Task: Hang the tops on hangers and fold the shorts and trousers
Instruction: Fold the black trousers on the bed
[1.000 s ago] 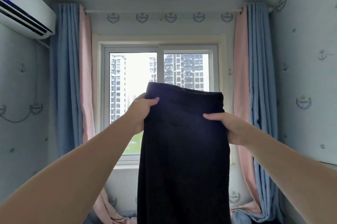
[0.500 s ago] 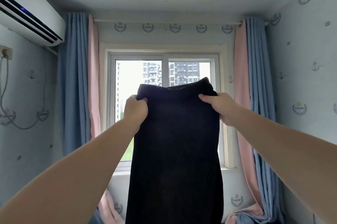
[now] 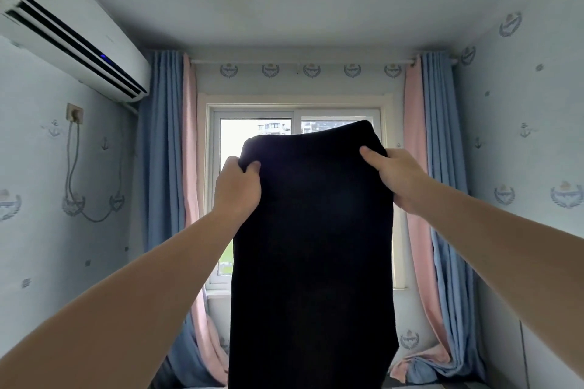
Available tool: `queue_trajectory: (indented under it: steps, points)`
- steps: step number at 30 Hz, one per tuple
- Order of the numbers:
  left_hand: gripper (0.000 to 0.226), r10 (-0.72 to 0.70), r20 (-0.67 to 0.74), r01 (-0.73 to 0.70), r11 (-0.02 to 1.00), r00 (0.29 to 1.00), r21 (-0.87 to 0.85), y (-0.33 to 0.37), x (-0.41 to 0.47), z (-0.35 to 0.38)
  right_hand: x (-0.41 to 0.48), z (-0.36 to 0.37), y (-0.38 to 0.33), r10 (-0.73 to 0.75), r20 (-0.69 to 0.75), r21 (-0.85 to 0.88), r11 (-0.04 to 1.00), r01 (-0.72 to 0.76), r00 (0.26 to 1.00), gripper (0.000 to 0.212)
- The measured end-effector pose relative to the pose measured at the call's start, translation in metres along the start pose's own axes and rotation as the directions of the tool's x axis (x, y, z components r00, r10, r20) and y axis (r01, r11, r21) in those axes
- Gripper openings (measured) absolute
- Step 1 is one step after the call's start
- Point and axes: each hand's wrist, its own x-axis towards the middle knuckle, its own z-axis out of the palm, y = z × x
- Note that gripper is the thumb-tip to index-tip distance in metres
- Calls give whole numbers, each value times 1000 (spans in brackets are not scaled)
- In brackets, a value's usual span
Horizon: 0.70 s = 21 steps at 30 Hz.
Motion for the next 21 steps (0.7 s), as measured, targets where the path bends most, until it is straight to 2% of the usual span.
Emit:
queue_trajectory:
  steps: [3,12,17,21]
  points:
    - [25,-8,21,8,1000,1000,3,16,-27,-21,-36,-9,-17,7,40,-5,1000,-7,999,22]
    - [22,-72,88,68,997,993,48,26,-78,-60,-100,-9,-41,88,6,-6,996,-88,996,21]
    - [14,-126,129,115,989,984,88,2,-82,-81,-99,14,-21,131,15,-22,991,-131,991,22]
    - [17,-204,159,189,976,966,106,-45,-80,-92,-88,45,20,201,27,-53,979,-199,979,23]
